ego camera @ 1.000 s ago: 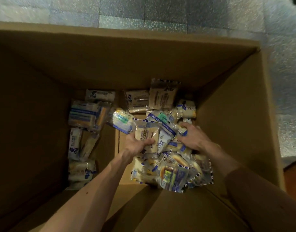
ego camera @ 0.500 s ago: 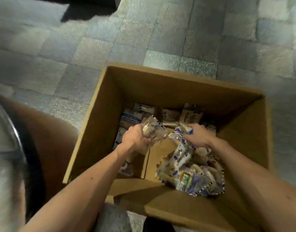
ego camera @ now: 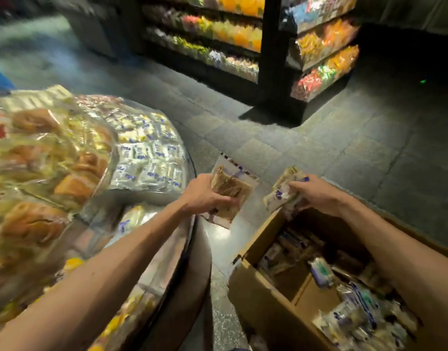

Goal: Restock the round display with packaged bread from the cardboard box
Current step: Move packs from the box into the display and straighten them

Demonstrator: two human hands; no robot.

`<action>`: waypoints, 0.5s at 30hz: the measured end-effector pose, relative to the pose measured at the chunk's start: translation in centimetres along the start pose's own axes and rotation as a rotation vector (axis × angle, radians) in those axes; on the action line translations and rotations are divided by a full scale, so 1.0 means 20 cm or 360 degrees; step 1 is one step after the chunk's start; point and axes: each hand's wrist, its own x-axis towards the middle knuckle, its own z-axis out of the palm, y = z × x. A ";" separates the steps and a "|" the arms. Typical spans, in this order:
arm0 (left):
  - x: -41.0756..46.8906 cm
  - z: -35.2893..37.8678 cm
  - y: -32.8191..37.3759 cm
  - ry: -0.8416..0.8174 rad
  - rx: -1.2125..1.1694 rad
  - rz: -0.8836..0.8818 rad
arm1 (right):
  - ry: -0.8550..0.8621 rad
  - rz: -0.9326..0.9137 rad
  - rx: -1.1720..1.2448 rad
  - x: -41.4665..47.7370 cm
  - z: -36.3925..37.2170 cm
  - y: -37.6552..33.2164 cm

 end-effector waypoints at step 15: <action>-1.65 -0.83 -0.84 0.1103 -0.1212 -0.0447 | -0.0945 0.0029 0.0535 -0.36 1.91 -0.52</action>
